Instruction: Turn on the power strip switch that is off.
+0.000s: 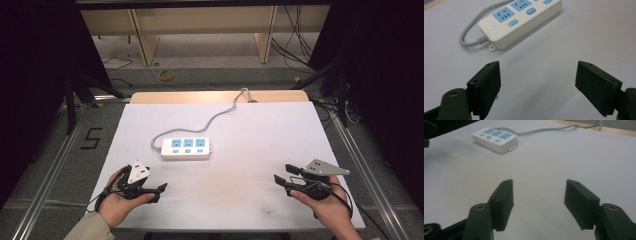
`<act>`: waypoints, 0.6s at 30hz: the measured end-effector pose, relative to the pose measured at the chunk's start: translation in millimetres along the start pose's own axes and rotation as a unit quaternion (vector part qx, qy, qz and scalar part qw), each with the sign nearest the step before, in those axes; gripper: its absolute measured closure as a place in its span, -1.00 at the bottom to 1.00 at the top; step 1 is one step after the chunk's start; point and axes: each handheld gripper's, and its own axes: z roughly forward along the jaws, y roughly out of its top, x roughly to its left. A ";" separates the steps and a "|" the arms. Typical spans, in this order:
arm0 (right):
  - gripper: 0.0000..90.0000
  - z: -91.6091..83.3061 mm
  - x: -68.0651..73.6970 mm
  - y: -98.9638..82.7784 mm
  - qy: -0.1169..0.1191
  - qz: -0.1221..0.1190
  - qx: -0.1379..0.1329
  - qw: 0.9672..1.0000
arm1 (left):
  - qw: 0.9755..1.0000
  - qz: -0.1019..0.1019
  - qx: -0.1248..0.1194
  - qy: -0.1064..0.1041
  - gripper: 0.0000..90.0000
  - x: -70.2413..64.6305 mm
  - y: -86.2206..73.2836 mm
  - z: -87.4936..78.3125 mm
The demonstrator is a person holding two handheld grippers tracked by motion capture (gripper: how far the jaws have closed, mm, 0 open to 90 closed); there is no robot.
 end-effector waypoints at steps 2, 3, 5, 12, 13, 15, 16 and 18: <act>-0.11 0.0 -0.3 -0.1 -0.001 0.000 0.000 1.000 | 1.000 0.000 0.003 0.002 -0.48 -0.3 0.8 0.4; -0.12 0.0 -0.3 -0.2 -0.001 0.001 0.000 1.000 | 1.000 0.000 0.003 0.002 -0.44 -0.3 0.8 0.4; -0.12 0.1 -0.4 -0.2 -0.001 0.002 0.000 1.000 | 1.000 -0.003 0.002 0.005 -0.32 0.1 1.5 0.2; -0.13 0.5 -0.1 -0.1 0.000 0.000 0.000 1.000 | 1.000 -0.009 0.006 -0.006 0.32 1.6 3.4 0.4; -0.13 0.5 -0.1 -0.1 0.000 0.000 -0.001 1.000 | 1.000 -0.012 0.004 -0.006 0.47 1.6 4.2 -0.1; -0.13 0.6 -0.1 -0.1 0.000 0.000 -0.001 1.000 | 1.000 -0.012 -0.004 0.000 0.58 2.7 5.9 -1.8; -0.13 0.7 0.1 -0.1 0.000 0.001 0.000 1.000 | 1.000 -0.013 -0.008 0.003 0.81 2.9 6.8 -2.3; -0.13 0.7 0.0 -0.1 0.000 0.000 0.001 1.000 | 1.000 -0.017 -0.015 0.006 0.88 3.8 7.7 -3.2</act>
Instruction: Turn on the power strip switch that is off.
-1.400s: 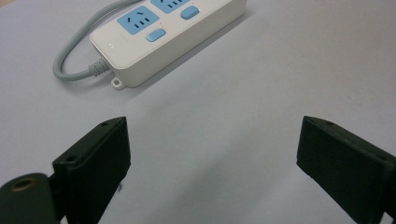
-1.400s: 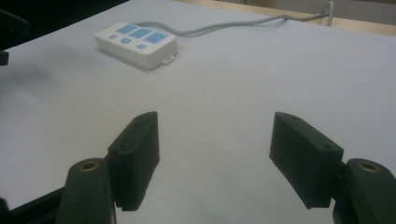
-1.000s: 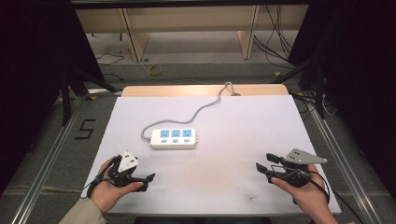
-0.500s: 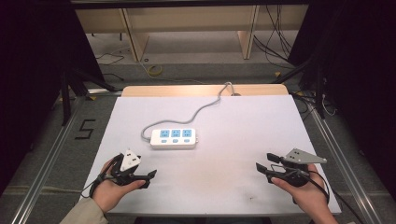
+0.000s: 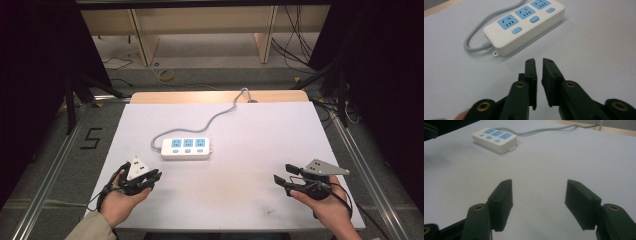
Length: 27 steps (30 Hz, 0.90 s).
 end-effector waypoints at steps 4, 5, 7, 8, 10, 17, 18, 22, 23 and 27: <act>-0.15 0.2 0.3 0.0 0.000 0.000 0.002 1.000 | 1.000 -0.007 -0.001 0.002 0.99 0.8 0.7 -2.1; -0.15 0.2 0.3 0.0 0.000 0.000 0.002 1.000 | 1.000 -0.009 0.000 0.001 0.99 0.9 0.9 -2.2; -0.15 0.6 0.4 0.0 -0.001 0.000 0.002 1.000 | 1.000 -0.008 0.004 -0.001 0.99 1.0 1.4 -1.9; -0.16 0.7 0.5 -0.1 -0.001 0.000 0.003 1.000 | 1.000 -0.009 0.004 -0.002 0.99 1.0 1.7 -1.5; -0.16 0.8 0.7 -0.1 -0.001 0.000 0.002 1.000 | 1.000 -0.012 0.003 -0.001 0.99 1.1 2.7 -0.7; -0.18 2.1 0.6 -0.6 0.001 0.000 0.005 1.000 | 1.000 -0.011 0.004 0.002 0.99 1.6 6.9 3.7; -0.18 2.4 0.7 -0.6 0.001 0.000 0.005 1.000 | 1.000 -0.011 0.003 0.002 0.99 1.8 7.4 4.6; -0.19 2.7 1.4 -0.6 0.002 0.000 0.007 1.000 | 1.000 -0.010 0.005 0.003 0.99 3.4 9.6 7.0; -0.19 2.8 1.3 -0.7 0.002 0.000 0.008 1.000 | 1.000 -0.011 0.005 0.005 0.99 3.8 10.2 7.5; -0.19 3.2 0.8 -1.0 0.002 -0.001 0.008 1.000 | 1.000 -0.015 0.007 0.006 0.99 6.0 12.2 9.5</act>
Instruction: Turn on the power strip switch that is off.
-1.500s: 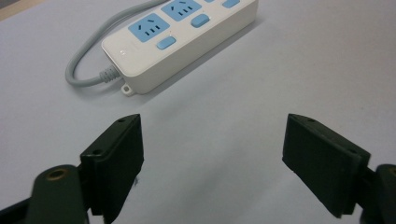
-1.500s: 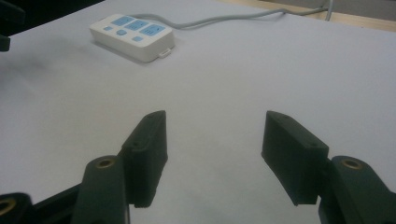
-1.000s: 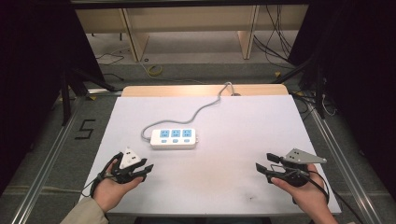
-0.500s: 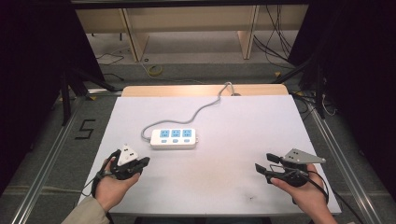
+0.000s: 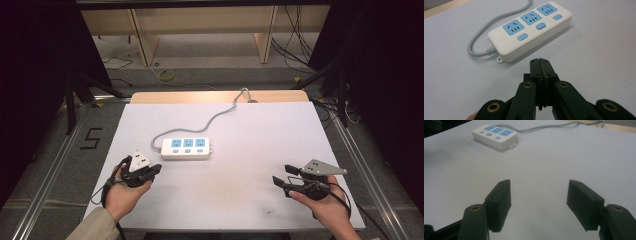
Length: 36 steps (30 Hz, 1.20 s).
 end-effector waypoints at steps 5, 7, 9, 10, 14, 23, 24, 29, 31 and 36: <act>-0.19 0.3 0.3 0.0 0.001 0.000 0.001 1.000 | 1.000 0.002 0.004 0.004 0.99 3.0 2.6 2.4; -0.20 0.5 0.4 0.0 0.001 0.000 0.001 1.000 | 1.000 -0.001 0.003 0.004 0.99 3.3 3.6 3.5; -0.20 0.7 0.4 0.0 0.002 0.000 0.002 1.000 | 1.000 0.001 0.005 0.004 0.99 4.0 4.6 4.3; -0.20 0.8 0.5 0.1 0.002 0.000 0.002 1.000 | 1.000 0.003 0.005 0.005 0.99 4.4 5.0 4.7; -0.20 1.5 0.6 0.0 0.002 -0.003 0.004 1.000 | 1.000 0.001 0.005 0.004 0.99 5.2 7.2 6.2; -0.21 1.9 0.3 -0.1 0.002 -0.003 0.004 1.000 | 1.000 -0.001 0.008 0.005 1.00 7.2 12.7 11.6; -0.21 2.0 0.3 -0.1 0.002 -0.003 0.004 1.000 | 1.000 0.000 0.009 0.004 1.00 7.5 13.3 12.1; -0.21 1.8 0.1 -0.1 0.002 -0.001 0.005 1.000 | 1.000 -0.003 0.011 0.005 1.00 8.9 16.1 15.5; -0.21 2.0 0.1 -0.2 0.002 -0.001 0.006 1.000 | 1.000 -0.004 0.013 0.005 1.00 9.6 17.2 17.2; -0.21 2.3 0.2 -0.3 0.002 0.001 0.006 1.000 | 1.000 -0.006 0.019 0.003 1.00 11.1 19.5 20.7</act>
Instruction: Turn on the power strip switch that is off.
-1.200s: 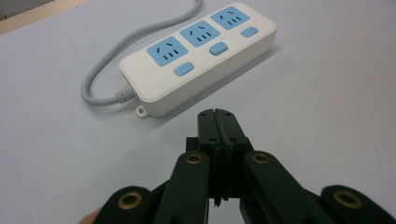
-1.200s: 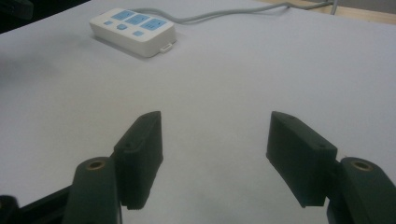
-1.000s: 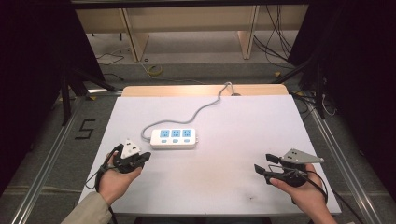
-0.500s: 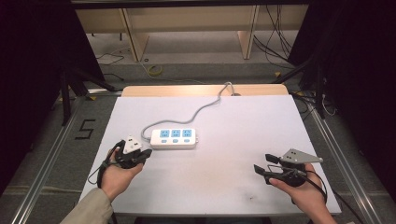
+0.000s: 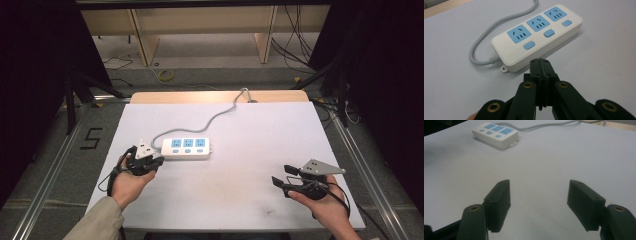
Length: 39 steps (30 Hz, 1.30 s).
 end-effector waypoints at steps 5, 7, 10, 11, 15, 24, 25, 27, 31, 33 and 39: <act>-0.22 0.4 -0.3 -0.1 0.001 -0.001 0.000 1.000 | 1.000 -0.002 0.002 0.002 1.00 0.7 3.2 2.6; -0.22 0.5 -0.4 -0.1 0.001 -0.001 -0.001 1.000 | 1.000 -0.003 0.000 0.002 1.00 0.8 4.7 3.8; -0.22 0.5 -0.3 -0.2 0.001 0.000 0.000 1.000 | 1.000 -0.002 0.002 0.002 1.00 0.7 6.8 5.5; -0.22 0.5 -0.3 -0.2 0.001 0.000 0.000 1.000 | 1.000 0.000 0.002 0.002 1.00 1.0 7.5 6.1; -0.22 0.6 -0.7 -0.2 0.001 -0.001 0.001 1.000 | 1.000 -0.001 0.002 0.003 1.00 0.2 10.2 8.6; -0.23 0.7 -0.5 -0.4 0.002 -0.001 0.002 1.000 | 1.000 0.001 0.006 0.002 1.00 0.3 16.4 12.6; -0.23 0.9 -0.6 -0.4 0.002 -0.002 0.002 1.000 | 1.000 0.001 0.006 0.002 1.00 0.3 17.0 13.0; -0.23 0.9 -0.3 -0.4 0.002 -0.001 0.003 1.000 | 1.000 0.000 0.006 0.002 1.00 0.4 18.5 13.8; -0.23 1.5 -0.1 -0.6 0.003 -0.002 0.003 1.000 | 1.000 -0.001 0.006 0.002 1.00 1.1 21.2 15.8; -0.23 1.5 -0.1 -0.6 0.003 -0.001 0.004 1.000 | 1.000 0.000 0.008 0.001 1.00 1.7 22.5 16.7; -0.23 2.2 0.1 -0.6 0.004 -0.003 0.004 1.000 | 1.000 -0.005 0.007 0.001 1.00 2.4 25.8 19.3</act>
